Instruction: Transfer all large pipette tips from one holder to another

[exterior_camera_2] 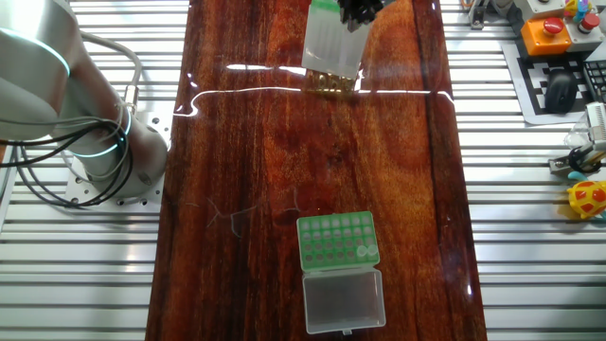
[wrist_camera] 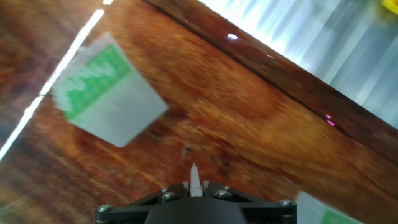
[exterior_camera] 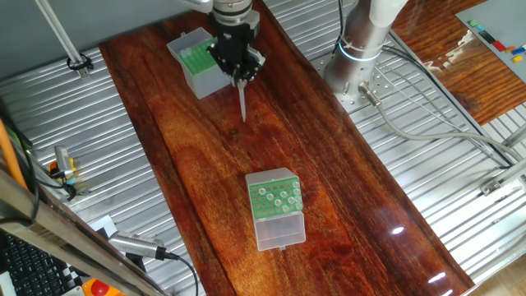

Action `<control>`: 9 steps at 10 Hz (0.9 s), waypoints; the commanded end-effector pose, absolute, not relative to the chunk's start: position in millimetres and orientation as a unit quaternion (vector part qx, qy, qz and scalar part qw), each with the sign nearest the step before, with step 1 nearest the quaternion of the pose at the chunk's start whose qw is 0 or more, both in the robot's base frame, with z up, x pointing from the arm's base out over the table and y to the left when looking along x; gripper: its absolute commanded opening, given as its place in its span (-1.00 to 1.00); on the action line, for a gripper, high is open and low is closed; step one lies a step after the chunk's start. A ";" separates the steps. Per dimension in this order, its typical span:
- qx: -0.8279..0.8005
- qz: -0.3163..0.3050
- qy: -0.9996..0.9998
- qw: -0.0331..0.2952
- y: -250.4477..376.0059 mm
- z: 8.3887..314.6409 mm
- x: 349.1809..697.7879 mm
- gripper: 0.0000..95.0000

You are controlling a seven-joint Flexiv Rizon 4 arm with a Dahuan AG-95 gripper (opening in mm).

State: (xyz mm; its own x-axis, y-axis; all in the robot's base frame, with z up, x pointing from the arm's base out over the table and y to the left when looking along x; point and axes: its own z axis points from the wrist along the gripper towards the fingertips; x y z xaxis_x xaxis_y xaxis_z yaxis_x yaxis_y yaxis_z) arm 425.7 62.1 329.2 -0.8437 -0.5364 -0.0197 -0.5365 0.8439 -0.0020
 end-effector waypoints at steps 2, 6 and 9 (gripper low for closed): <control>-0.329 0.011 0.944 0.012 -52.0 347.5 423.9 -1.00; -0.321 0.026 0.947 0.017 -71.4 352.1 416.2 -1.00; -0.278 0.011 0.960 0.016 -71.4 352.1 416.2 -1.00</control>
